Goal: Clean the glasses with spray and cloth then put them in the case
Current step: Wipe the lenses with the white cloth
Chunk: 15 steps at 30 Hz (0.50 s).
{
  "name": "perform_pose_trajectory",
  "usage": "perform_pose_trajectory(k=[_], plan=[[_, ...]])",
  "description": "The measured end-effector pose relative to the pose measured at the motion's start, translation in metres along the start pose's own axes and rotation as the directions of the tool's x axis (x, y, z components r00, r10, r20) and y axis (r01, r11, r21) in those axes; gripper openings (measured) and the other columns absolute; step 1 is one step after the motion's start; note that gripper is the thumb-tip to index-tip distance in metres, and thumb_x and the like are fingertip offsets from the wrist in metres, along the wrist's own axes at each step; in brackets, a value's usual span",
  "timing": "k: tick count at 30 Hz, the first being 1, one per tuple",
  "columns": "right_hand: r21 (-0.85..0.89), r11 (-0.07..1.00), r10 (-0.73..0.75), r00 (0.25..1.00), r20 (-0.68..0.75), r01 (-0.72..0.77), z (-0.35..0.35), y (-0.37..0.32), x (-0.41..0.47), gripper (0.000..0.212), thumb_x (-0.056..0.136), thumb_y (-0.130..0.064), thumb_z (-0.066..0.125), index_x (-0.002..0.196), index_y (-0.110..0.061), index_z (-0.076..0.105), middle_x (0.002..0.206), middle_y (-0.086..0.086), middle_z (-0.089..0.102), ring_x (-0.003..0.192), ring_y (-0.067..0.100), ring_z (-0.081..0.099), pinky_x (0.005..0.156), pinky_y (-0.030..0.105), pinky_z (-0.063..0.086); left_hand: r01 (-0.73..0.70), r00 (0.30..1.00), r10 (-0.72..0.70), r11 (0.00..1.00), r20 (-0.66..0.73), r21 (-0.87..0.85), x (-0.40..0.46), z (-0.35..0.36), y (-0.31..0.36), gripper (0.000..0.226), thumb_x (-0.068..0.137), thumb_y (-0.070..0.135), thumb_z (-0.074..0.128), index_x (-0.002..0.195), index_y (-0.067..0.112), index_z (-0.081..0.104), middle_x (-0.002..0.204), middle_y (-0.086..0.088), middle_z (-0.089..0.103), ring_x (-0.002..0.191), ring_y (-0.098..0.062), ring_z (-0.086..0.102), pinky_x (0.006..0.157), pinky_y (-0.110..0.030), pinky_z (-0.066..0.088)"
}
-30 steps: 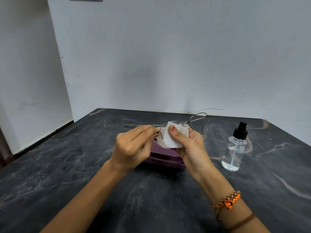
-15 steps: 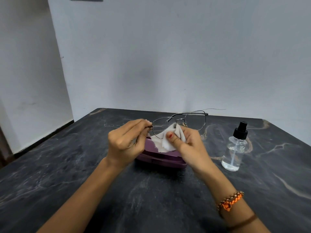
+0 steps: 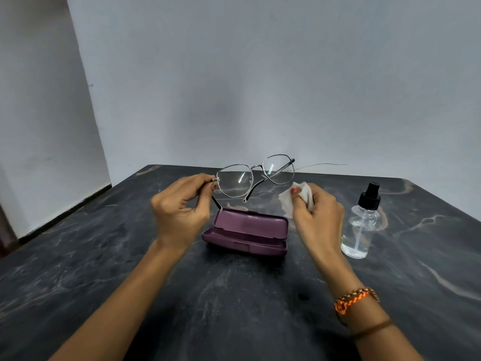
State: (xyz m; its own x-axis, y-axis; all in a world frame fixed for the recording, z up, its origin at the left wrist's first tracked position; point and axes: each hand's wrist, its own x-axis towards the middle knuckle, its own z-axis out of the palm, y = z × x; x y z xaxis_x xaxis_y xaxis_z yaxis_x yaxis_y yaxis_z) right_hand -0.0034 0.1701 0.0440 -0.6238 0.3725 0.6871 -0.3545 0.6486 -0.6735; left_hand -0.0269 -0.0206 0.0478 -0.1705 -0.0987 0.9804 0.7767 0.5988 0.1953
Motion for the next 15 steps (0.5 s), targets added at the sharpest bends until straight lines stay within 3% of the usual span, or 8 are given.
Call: perform_pose_trajectory(k=[2, 5, 8, 11, 15], plan=[[-0.057, 0.998, 0.004, 0.999, -0.052, -0.007, -0.001, 0.006, 0.002, 0.011, 0.088, -0.017, 0.053, 0.084, -0.016, 0.063, 0.060, -0.007, 0.054, 0.054, 0.010, 0.049, 0.054, 0.016, 0.038, 0.013, 1.000, -0.013, 1.000, -0.005, 0.007, 0.000, 0.000, -0.002, 0.010, 0.069, -0.012, 0.070, 0.079, -0.009, 0.070, 0.075, -0.009, 0.068, 0.072, -0.013, 0.060, 0.070, -0.004, 0.047], [-0.089, 0.994, 0.048, 0.995, -0.085, -0.056, -0.004, 0.015, 0.003, 0.019, 0.087, -0.016, 0.055, 0.106, -0.009, 0.057, 0.075, 0.000, 0.059, 0.066, 0.021, 0.057, 0.061, 0.031, 0.047, 0.049, 0.999, -0.049, 0.999, -0.017, 0.002, -0.001, 0.001, -0.003, 0.010, 0.070, -0.011, 0.070, 0.080, -0.009, 0.070, 0.075, -0.011, 0.068, 0.072, -0.011, 0.059, 0.070, -0.002, 0.047], [-0.166, 0.982, 0.088, 0.996, -0.033, -0.092, -0.004, 0.023, 0.002, 0.021, 0.085, -0.011, 0.056, 0.106, -0.009, 0.056, 0.087, 0.012, 0.066, 0.078, 0.029, 0.062, 0.069, 0.039, 0.052, 0.082, 0.996, -0.082, 0.997, -0.027, -0.015, -0.002, 0.001, -0.005, 0.010, 0.071, -0.011, 0.070, 0.081, -0.010, 0.070, 0.078, -0.006, 0.066, 0.071, -0.006, 0.058, 0.069, -0.002, 0.047], [-0.291, 0.951, 0.119, 0.992, 0.046, -0.101, -0.003, 0.028, 0.001, 0.027, 0.082, -0.006, 0.055, 0.109, -0.009, 0.056, 0.103, 0.015, 0.063, 0.093, 0.031, 0.060, 0.077, 0.035, 0.045, 0.094, 0.995, -0.095, 0.995, -0.028, -0.024, -0.003, 0.001, -0.006, 0.011, 0.072, -0.010, 0.070, 0.083, -0.010, 0.070, 0.081, -0.003, 0.063, 0.072, -0.006, 0.058, 0.069, -0.002, 0.047], [-0.422, 0.894, 0.233, 0.962, 0.145, -0.153, -0.001, 0.031, -0.001, 0.028, 0.081, -0.004, 0.051, 0.107, -0.010, 0.057, 0.108, 0.015, 0.059, 0.097, 0.036, 0.056, 0.076, 0.037, 0.042, 0.101, 0.994, -0.102, 0.994, -0.037, -0.031, -0.002, 0.002, -0.007, 0.013, 0.071, -0.010, 0.070, 0.084, -0.011, 0.069, 0.082, -0.003, 0.062, 0.072, -0.005, 0.057, 0.068, -0.001, 0.046]])
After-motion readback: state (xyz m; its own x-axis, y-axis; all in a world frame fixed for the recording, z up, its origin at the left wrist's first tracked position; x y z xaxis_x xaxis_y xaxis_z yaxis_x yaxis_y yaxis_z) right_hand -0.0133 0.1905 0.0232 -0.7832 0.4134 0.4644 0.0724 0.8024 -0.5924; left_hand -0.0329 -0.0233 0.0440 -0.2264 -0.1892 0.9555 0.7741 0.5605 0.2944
